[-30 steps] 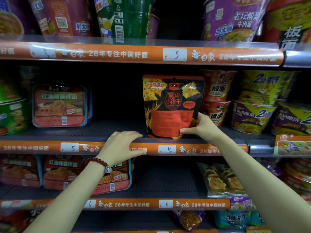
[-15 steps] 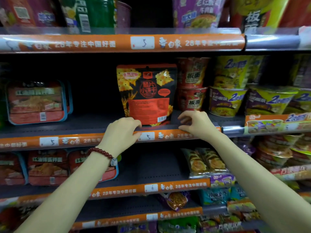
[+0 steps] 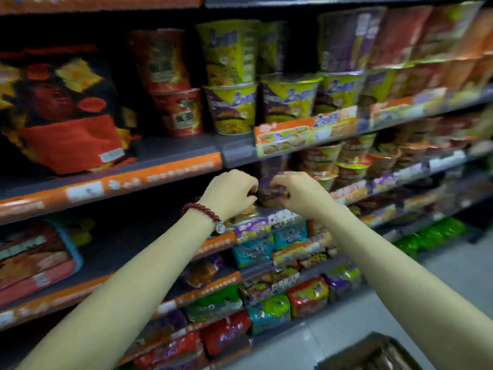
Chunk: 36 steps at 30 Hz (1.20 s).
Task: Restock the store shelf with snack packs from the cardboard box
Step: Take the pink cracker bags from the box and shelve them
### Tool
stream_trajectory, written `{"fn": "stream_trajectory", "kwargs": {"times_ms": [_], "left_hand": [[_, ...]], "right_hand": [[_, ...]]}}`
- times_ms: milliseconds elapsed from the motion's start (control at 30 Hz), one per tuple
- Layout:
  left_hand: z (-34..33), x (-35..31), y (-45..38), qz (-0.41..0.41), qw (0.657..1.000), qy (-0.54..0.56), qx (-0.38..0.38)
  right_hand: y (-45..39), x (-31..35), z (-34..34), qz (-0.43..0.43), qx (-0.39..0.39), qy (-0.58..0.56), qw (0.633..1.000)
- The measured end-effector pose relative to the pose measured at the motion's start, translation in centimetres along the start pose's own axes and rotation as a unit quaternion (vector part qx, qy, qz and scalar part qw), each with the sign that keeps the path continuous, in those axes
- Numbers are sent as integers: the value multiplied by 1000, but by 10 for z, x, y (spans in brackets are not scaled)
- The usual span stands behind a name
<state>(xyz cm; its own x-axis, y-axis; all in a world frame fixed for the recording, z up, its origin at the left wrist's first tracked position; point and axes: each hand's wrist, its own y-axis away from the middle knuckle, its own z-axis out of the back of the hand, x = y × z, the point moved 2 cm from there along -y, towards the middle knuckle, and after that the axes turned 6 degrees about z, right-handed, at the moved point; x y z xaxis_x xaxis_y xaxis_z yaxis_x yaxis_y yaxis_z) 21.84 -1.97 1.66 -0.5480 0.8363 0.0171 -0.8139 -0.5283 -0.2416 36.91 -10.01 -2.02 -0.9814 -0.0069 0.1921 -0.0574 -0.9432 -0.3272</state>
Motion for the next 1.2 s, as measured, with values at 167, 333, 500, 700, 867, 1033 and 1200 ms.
{"fn": "stream_trajectory", "kwargs": {"times_ms": [167, 333, 500, 700, 867, 1033, 1200], "left_hand": [[-58, -98, -38, -70, 995, 15, 76], [-118, -192, -63, -178, 974, 17, 142], [-180, -274, -84, -267, 941, 31, 206], [-275, -364, -91, -405, 874, 7, 268], [-378, -410, -71, -456, 835, -9, 308], [-497, -427, -33, -482, 800, -15, 356], [-628, -426, 3, -450, 789, 11, 418]], "right_hand": [[98, -90, -10, -131, 37, -22, 990], [207, -162, -21, -271, 67, -43, 959], [305, -208, -37, -419, 89, -62, 902], [416, -232, -88, -581, 114, -97, 800], [481, -248, -173, -657, 108, -136, 734], [538, -258, -278, -695, 83, -161, 696], [596, -262, -390, -725, 46, -184, 662]]}}
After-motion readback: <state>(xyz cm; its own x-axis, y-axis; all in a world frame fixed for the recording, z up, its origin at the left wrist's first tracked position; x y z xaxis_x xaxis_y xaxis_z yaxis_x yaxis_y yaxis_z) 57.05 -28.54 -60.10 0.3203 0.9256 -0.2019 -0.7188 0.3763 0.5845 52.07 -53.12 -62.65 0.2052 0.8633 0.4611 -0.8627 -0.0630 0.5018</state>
